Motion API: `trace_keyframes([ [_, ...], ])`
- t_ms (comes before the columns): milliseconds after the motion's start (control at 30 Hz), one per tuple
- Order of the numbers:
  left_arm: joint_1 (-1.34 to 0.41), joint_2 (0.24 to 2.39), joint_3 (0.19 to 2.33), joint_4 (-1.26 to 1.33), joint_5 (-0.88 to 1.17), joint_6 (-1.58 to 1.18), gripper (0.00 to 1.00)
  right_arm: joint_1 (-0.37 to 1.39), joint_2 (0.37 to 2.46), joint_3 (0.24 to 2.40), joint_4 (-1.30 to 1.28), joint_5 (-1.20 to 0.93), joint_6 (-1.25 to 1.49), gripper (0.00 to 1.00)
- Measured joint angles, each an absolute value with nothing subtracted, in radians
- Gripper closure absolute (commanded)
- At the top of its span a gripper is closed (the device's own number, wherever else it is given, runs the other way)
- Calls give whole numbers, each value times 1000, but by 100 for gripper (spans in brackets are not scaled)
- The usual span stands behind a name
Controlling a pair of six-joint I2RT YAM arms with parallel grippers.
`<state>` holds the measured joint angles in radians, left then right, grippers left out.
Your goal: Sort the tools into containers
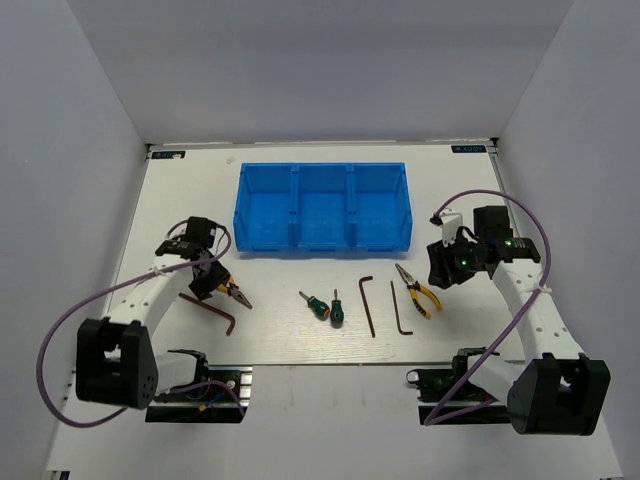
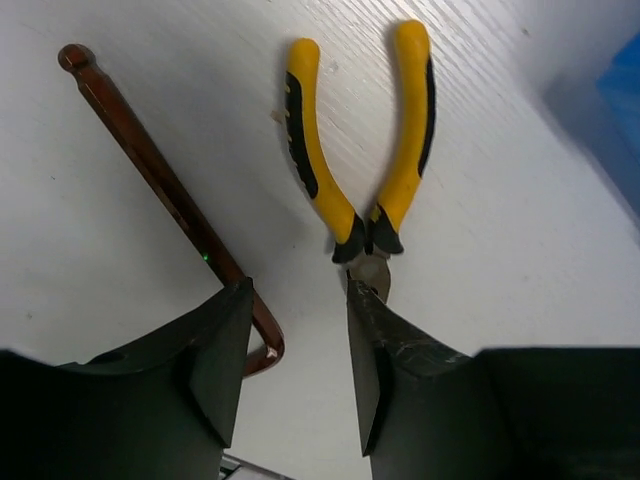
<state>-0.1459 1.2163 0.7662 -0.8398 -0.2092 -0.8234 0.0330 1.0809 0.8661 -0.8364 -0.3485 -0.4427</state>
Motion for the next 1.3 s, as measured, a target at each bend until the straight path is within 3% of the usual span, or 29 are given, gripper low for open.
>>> trace_keyframes([
  [433,-145,1456,763,-680,-267,-904,54,33,1103,855,-805,-334,-425,46],
  [500,-146,1464,760,-664,-279,-908,64,33,1107,854,-805,-331,-423,46],
  [533,-146,1464,759,-659,-284,-913,79,33,1108,854,-805,-329,-422,46],
  [633,-146,1463,759,-638,-294,-919,98,33,1108,854,-805,-323,-422,46],
  [667,-147,1460,759,-639,-295,-923,100,33,1108,854,-805,-321,-422,46],
  [767,-154,1430,759,-660,-295,-905,100,33,1108,854,-806,-317,-422,46],
  [867,-160,1316,781,-714,-291,-858,100,33,1108,854,-807,-317,-428,56],
  [1033,-161,1229,1017,-748,-248,-744,100,33,1108,854,-810,-321,-429,60],
  [1167,-161,1256,1146,-645,-150,-678,100,33,1109,854,-811,-325,-429,65],
  [1300,-167,1432,1272,-548,-63,-648,100,33,1121,854,-811,-325,-431,75],
])
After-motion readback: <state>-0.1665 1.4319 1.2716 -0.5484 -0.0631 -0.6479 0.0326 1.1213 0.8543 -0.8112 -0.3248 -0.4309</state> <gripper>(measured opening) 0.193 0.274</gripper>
